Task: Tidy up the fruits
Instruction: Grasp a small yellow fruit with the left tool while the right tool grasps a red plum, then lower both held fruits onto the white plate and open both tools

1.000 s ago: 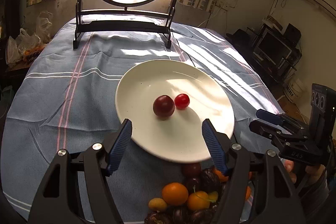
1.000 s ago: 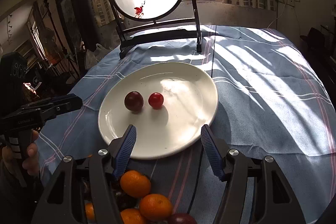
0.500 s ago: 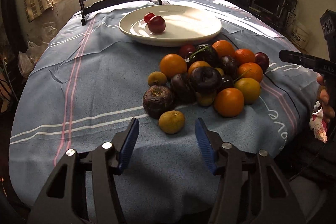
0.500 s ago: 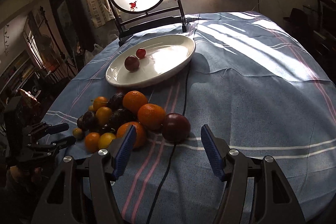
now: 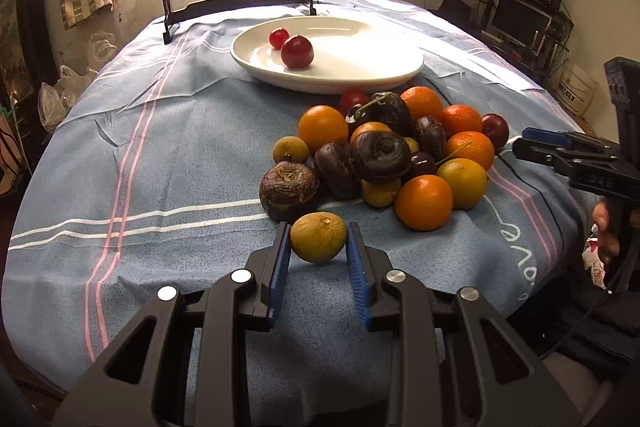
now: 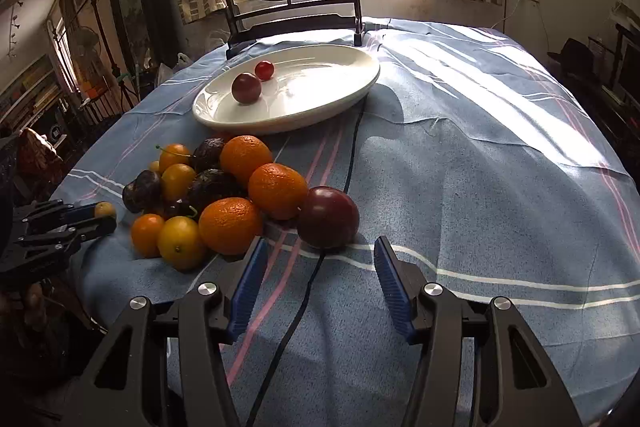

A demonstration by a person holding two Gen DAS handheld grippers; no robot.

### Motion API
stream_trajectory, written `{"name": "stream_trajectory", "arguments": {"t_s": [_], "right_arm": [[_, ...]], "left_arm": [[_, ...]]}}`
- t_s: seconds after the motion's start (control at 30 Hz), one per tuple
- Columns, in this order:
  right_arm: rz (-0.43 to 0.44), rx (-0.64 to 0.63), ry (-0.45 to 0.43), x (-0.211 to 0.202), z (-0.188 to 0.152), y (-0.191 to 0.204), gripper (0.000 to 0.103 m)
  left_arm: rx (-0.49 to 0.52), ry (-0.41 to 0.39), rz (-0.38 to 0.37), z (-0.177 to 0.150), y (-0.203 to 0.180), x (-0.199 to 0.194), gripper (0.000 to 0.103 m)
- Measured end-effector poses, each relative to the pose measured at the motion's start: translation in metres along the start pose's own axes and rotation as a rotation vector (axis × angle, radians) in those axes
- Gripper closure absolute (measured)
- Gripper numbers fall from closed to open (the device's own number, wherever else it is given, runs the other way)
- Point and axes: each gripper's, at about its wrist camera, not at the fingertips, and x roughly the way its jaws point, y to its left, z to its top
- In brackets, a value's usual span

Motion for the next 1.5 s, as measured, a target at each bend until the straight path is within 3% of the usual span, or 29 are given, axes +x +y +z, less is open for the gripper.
{"name": "stream_trajectory", "arguments": {"t_s": [0.23, 0.27, 0.3, 0.33, 0.6, 0.8, 0.97, 1.07, 1.3, 1.4, 1.5], "right_arm": [[-0.020, 0.011, 0.014, 0.023, 0.015, -0.006, 0.049], [-0.015, 0.011, 0.020, 0.026, 0.016, -0.006, 0.052], [-0.004, 0.012, 0.036, 0.030, 0.016, -0.006, 0.063], [0.010, 0.015, 0.046, 0.032, 0.016, -0.007, 0.065], [0.024, 0.048, -0.022, 0.005, 0.017, -0.010, 0.066], [0.071, 0.058, -0.084, -0.015, 0.054, -0.014, 0.066], [0.117, 0.072, -0.077, 0.002, 0.099, -0.014, 0.065], [0.130, 0.087, -0.044, 0.028, 0.122, -0.015, 0.065], [0.154, 0.108, 0.048, 0.102, 0.155, -0.017, 0.063], [0.126, 0.134, -0.001, 0.106, 0.160, -0.021, 0.054], [0.126, 0.123, -0.050, 0.086, 0.156, -0.017, 0.053]], "left_arm": [[-0.012, -0.022, -0.026, 0.007, 0.000, -0.009, 0.076], [-0.014, -0.022, -0.025, 0.007, 0.001, -0.009, 0.076], [-0.016, -0.021, -0.025, 0.007, 0.001, -0.009, 0.076], [-0.019, -0.020, -0.025, 0.006, 0.002, -0.008, 0.076], [-0.032, -0.048, -0.030, 0.013, 0.007, -0.017, 0.076], [-0.021, -0.094, -0.038, 0.054, 0.010, -0.017, 0.076], [-0.016, -0.083, -0.052, 0.105, 0.008, 0.016, 0.076], [-0.019, -0.034, -0.100, 0.132, -0.001, 0.049, 0.076], [-0.012, 0.099, -0.099, 0.168, -0.015, 0.132, 0.075], [-0.060, 0.138, -0.103, 0.172, -0.007, 0.143, 0.070], [-0.082, 0.062, -0.100, 0.171, 0.002, 0.114, 0.051]]}}
